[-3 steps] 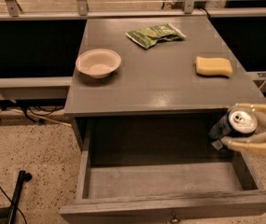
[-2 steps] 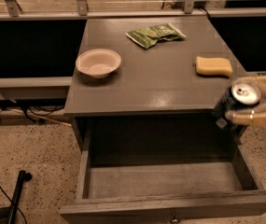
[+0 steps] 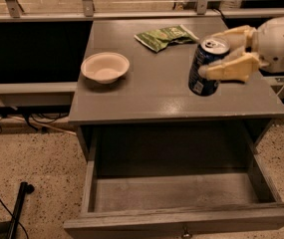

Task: Pick pepsi can from top drawer and place on counter

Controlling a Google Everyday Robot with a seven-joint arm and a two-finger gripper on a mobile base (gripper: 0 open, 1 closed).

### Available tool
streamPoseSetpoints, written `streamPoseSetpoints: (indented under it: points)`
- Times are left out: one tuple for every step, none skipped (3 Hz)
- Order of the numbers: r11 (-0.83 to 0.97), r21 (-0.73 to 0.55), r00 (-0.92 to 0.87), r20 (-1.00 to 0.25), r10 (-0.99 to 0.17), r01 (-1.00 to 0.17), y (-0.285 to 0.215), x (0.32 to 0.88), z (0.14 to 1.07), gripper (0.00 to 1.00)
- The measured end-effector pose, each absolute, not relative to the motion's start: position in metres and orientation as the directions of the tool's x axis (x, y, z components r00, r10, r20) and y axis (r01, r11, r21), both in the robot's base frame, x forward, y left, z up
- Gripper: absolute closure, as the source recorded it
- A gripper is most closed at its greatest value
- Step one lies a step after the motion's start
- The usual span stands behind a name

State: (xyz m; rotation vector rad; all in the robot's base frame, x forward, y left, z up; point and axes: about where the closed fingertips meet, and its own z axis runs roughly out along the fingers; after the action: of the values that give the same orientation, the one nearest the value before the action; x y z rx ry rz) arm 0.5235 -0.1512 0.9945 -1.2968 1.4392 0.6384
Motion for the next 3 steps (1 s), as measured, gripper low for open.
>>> streamPoseSetpoints:
  points:
    - [0.210,-0.182,0.094,-0.923,-0.373,-0.960,-0.095,0.547,0.991,1.00]
    - [0.178,-0.107,0.036,-0.932,-0.362,-0.978,-0.058,0.566,0.970,1.00]
    - [0.202,-0.050,-0.021,-0.941,-0.336,-0.978,-0.043,0.583,0.942,1.00]
